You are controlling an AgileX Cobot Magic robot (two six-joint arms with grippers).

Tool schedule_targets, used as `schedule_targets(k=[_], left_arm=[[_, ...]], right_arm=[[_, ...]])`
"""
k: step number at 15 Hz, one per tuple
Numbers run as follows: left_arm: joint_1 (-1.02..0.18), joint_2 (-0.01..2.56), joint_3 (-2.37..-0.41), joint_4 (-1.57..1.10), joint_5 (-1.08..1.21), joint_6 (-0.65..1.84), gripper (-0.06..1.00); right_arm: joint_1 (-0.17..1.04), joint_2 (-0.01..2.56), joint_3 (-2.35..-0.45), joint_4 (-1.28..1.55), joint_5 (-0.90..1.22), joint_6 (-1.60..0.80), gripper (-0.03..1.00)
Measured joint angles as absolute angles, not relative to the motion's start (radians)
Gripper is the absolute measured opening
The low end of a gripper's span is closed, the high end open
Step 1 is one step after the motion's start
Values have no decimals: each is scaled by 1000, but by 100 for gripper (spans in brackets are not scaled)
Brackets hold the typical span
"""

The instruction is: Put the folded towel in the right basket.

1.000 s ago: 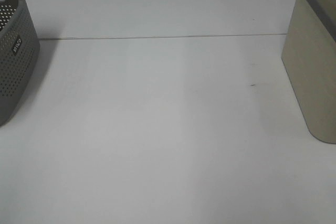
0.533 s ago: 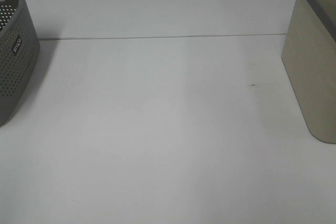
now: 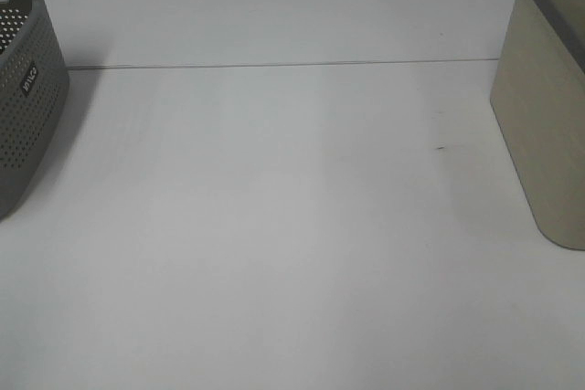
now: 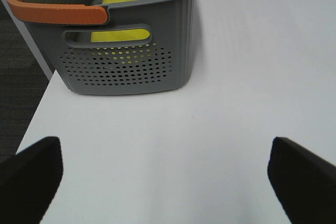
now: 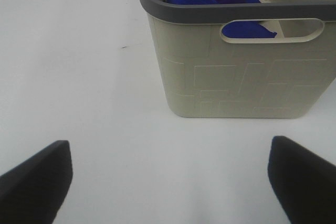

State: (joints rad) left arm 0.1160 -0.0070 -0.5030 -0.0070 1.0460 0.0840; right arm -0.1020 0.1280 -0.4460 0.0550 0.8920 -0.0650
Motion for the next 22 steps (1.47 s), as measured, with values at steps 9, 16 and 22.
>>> schedule_targets(k=[9, 16, 22], left_arm=[[116, -7, -503, -7, 1046, 84, 99], [116, -7, -503, -7, 1046, 84, 99], [116, -7, -503, -7, 1046, 84, 99]], right_arm=[[-102, 128, -453, 55, 915, -39, 97], [-102, 128, -455, 47, 1101, -39, 97], [-102, 127, -454, 47, 1102, -39, 97]])
